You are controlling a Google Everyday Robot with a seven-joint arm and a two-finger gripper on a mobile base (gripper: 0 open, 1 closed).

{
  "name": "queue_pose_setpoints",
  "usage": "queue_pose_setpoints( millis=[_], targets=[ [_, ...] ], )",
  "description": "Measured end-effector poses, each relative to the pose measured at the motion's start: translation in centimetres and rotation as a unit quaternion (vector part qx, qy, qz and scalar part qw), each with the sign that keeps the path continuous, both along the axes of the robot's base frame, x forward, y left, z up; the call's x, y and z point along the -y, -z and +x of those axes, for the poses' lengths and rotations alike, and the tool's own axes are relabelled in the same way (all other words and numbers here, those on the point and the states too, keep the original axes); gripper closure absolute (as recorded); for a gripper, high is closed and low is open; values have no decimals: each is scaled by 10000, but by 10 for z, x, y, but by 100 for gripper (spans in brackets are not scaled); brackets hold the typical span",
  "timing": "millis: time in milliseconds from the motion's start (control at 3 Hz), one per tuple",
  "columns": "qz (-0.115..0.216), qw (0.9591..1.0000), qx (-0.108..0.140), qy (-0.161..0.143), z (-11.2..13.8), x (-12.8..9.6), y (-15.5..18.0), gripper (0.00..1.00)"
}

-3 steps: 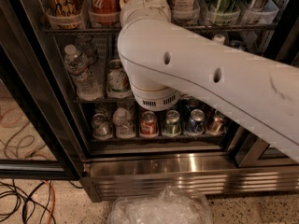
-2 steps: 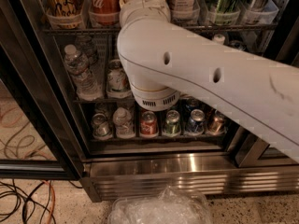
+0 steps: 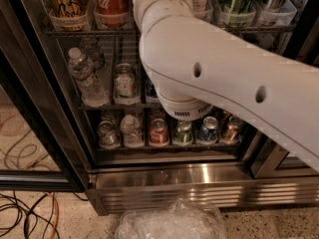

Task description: Pick coke can from top shelf of fridge

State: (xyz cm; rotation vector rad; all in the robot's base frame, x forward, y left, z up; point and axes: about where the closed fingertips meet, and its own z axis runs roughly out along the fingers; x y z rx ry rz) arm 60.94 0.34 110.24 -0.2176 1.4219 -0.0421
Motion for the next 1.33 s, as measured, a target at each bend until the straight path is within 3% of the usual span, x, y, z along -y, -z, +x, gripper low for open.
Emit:
queue_pose_setpoints(
  millis=[333, 667, 1000, 1333],
  targets=[
    [155, 9989, 212, -382, -25, -3, -19, 100],
    [376, 9961, 6, -797, -43, -2, -18, 100],
    [508, 9898, -495, -1238, -50, 2, 7, 100],
    [643, 9752, -1011, -1861, -53, -12, 34, 100]
  ],
)
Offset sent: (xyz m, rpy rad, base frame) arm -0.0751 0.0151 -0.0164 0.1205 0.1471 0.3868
